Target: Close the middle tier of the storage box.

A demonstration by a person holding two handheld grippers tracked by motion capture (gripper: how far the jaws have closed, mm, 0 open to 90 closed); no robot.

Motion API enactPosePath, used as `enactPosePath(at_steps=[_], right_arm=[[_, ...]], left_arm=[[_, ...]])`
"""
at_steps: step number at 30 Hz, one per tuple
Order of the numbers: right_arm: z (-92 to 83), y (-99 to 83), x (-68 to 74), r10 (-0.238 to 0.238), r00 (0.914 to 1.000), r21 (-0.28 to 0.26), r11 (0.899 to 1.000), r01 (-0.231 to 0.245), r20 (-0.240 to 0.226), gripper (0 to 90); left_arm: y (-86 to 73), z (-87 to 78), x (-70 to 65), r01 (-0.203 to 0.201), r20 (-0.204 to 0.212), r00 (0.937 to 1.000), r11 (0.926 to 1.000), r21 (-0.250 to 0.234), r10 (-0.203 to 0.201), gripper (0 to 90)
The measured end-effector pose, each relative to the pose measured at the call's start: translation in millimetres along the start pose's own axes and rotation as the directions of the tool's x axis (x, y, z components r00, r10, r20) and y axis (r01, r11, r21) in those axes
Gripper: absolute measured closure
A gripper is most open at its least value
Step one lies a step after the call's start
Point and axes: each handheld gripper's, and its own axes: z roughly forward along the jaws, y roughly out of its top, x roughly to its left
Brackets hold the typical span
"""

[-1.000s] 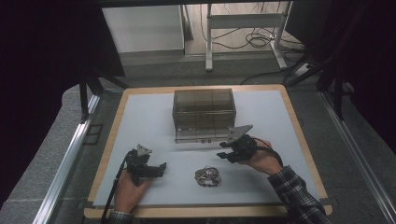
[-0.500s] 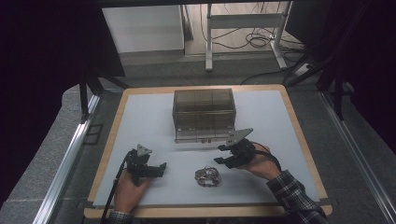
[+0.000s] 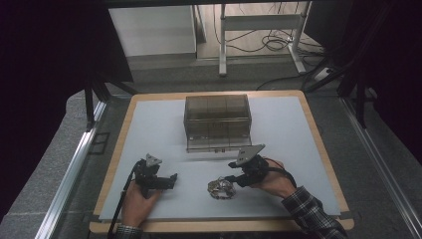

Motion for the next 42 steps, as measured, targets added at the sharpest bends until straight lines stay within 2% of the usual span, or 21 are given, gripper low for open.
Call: enactPosePath(at_steps=[6, 18, 25, 31, 36, 42], right_arm=[[5.6, -2.7, 4.2, 0.007, 0.9997, 0.02, 1.0, -0.006, -0.023, 52.5], [16.9, -3.9, 15.7, -0.042, 0.9979, 0.05, 0.998, 0.045, -0.049, 61.2], [22.8, -4.3, 20.3, -0.051, 0.9959, 0.051, 0.997, 0.055, -0.075, 59.2], [30.2, -4.6, 24.3, -0.068, 0.9945, 0.077, 0.994, 0.074, -0.079, 58.0], [34.0, -6.3, 24.8, -0.078, 0.9938, 0.095, 0.992, 0.086, -0.079, 62.3], [34.9, -6.6, 24.5, -0.064, 0.9929, 0.099, 0.992, 0.074, -0.1, 69.7]], left_arm=[[0.0, 0.0, 0.0, 0.0, 0.0, 1.0, 1.0, 0.0, 0.0, 0.0], [0.0, 0.0, 0.0, 0.0, 0.0, 1.0, 1.0, -0.001, 0.0, 0.0], [0.0, 0.0, 0.0, 0.0, 0.0, 1.0, 1.0, 0.0, 0.0, 0.0], [0.0, 0.0, 0.0, 0.0, 0.0, 1.0, 1.0, 0.0, 0.0, 0.0], [0.0, 0.0, -0.1, 0.0, 0.0, 1.0, 1.0, -0.001, 0.0, 0.0], [-0.1, 0.0, -0.1, 0.0, 0.0, 1.0, 1.0, -0.001, 0.0, 0.0]])
